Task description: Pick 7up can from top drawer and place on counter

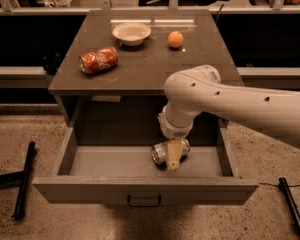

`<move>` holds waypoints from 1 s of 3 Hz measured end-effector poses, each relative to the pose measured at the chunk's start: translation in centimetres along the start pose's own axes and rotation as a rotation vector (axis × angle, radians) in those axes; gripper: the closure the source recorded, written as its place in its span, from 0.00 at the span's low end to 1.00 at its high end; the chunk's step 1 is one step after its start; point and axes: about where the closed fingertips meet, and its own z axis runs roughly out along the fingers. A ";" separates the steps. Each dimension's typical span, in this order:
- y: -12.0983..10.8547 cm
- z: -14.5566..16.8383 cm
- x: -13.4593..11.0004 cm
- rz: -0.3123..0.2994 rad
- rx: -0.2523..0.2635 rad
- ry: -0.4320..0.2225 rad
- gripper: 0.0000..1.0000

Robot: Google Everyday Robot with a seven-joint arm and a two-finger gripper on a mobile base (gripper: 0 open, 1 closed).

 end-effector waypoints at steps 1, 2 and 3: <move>0.2 2.1 0.3 -0.006 -0.018 0.000 0.00; 0.2 3.6 1.2 0.006 -0.030 -0.001 0.00; 0.3 4.5 2.1 0.018 -0.038 0.003 0.18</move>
Offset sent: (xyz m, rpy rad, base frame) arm 0.0082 -0.0116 -0.0548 -0.0004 0.0437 -0.0148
